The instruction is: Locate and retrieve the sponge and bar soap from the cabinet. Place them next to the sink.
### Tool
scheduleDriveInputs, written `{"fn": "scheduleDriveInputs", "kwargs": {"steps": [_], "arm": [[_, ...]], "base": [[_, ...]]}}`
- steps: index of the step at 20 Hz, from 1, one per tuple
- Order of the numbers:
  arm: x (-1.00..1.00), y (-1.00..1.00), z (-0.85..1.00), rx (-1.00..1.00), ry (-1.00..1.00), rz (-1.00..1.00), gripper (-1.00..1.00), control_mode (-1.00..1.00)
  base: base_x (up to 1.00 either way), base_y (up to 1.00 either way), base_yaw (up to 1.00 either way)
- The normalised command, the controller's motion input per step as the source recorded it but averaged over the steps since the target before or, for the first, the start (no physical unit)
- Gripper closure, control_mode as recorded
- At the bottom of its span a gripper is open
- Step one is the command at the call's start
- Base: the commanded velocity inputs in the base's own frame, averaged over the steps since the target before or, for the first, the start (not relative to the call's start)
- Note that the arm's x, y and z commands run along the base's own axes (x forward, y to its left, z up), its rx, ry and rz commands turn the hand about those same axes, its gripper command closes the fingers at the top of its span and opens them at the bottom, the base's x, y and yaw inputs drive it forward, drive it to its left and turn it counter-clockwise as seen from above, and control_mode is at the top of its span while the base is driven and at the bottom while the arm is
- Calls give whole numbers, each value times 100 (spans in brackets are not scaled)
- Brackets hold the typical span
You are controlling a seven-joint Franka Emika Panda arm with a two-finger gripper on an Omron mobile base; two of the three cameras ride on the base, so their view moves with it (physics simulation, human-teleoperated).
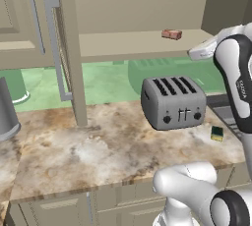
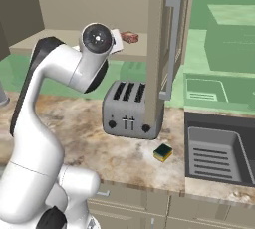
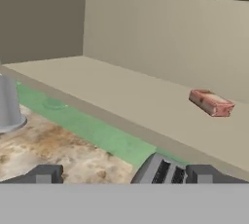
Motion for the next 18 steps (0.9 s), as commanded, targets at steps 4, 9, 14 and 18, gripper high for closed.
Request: {"fn": "scheduleDriveInputs", "kwargs": {"steps": [4,9,14,18], "arm": [[29,4,22,-9,1,0,-100,-100],[31,0,29,-7,5,0,-100,-100],[33,-1,18,-4,3,0,-100,-100],[24,-6,2,0,1,0,-100,-100]], "base": [[0,0,0],[0,0,0],[0,0,0],[0,0,0]]}}
